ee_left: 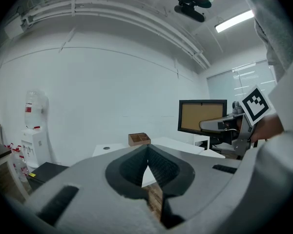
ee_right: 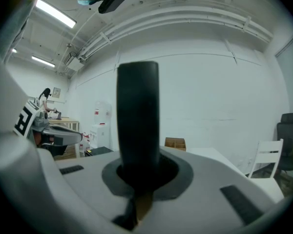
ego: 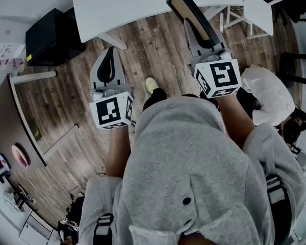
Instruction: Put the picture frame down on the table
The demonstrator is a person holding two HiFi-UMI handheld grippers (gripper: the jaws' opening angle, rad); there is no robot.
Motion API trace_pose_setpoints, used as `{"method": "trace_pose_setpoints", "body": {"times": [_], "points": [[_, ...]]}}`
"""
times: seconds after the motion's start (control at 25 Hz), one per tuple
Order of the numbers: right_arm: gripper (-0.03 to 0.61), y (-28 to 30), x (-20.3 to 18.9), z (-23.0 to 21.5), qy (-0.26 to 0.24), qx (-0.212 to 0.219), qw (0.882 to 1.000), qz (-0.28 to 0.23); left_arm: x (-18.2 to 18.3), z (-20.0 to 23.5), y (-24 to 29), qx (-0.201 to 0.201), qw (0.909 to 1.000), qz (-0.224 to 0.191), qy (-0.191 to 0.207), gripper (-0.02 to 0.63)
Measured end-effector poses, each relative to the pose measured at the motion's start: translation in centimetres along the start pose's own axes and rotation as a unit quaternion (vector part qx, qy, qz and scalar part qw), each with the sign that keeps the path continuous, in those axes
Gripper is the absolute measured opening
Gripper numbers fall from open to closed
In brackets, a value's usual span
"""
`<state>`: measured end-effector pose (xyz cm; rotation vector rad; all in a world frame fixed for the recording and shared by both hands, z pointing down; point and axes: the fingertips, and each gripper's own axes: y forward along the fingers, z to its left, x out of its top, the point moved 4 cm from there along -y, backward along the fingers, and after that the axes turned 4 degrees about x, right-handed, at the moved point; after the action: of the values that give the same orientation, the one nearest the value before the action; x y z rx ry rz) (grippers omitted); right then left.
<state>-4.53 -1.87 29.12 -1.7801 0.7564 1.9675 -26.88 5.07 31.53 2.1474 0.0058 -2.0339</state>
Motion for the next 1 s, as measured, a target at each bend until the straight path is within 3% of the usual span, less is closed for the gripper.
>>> {"method": "trace_pose_setpoints", "body": {"times": [1.0], "points": [[0.031,3.9,1.3,1.4,-0.026,-0.03,0.999,0.009,-0.1,4.0,3.4,-0.04,0.999,-0.01,-0.017,0.02]]}}
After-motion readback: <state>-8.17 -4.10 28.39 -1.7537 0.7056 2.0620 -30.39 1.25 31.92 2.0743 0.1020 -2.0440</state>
